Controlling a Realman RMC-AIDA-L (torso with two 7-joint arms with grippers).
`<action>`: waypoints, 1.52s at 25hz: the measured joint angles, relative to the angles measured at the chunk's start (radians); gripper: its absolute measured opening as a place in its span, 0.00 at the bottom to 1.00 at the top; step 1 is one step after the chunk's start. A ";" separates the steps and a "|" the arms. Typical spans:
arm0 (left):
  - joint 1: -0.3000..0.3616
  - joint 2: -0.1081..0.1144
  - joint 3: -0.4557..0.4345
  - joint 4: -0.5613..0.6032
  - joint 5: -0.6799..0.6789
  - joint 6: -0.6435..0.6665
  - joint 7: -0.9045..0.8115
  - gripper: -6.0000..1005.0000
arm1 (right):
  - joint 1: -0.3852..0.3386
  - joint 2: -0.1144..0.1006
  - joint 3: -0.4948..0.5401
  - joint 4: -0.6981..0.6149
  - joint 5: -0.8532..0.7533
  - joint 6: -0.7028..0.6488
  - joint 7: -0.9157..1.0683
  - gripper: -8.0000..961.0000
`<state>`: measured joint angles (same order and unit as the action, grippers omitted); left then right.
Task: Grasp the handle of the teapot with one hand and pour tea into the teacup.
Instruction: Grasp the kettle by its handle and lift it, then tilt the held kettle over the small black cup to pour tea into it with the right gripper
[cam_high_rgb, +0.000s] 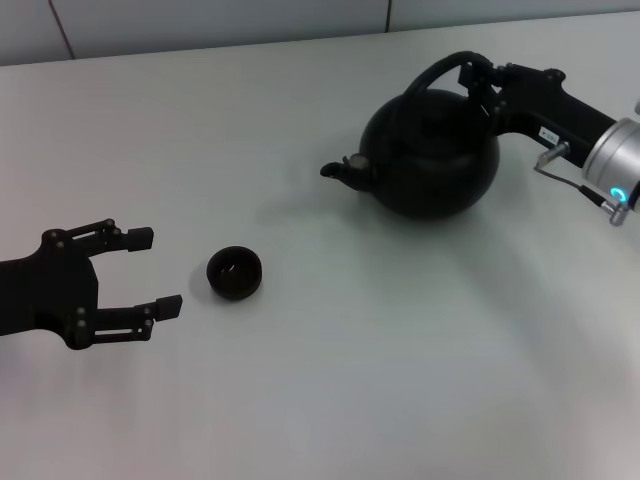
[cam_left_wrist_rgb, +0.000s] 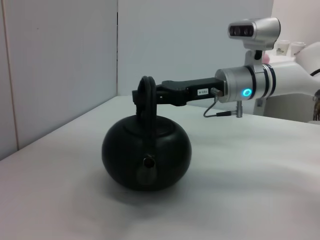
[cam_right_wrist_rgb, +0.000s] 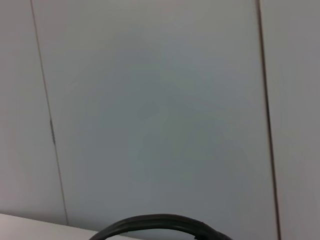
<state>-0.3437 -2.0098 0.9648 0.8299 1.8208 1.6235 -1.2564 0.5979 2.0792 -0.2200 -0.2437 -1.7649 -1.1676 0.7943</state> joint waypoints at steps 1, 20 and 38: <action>0.000 0.000 0.000 0.000 0.000 0.000 0.000 0.86 | 0.005 0.000 -0.001 0.000 -0.002 0.000 0.000 0.13; 0.009 -0.006 0.000 0.000 0.000 0.000 0.001 0.86 | 0.108 0.001 -0.213 -0.027 -0.008 0.013 0.002 0.13; 0.006 -0.005 0.000 0.000 0.000 0.004 0.000 0.86 | 0.159 0.005 -0.325 -0.062 -0.003 0.054 0.003 0.13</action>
<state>-0.3375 -2.0145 0.9649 0.8299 1.8207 1.6277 -1.2562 0.7572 2.0842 -0.5451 -0.3058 -1.7674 -1.1140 0.7977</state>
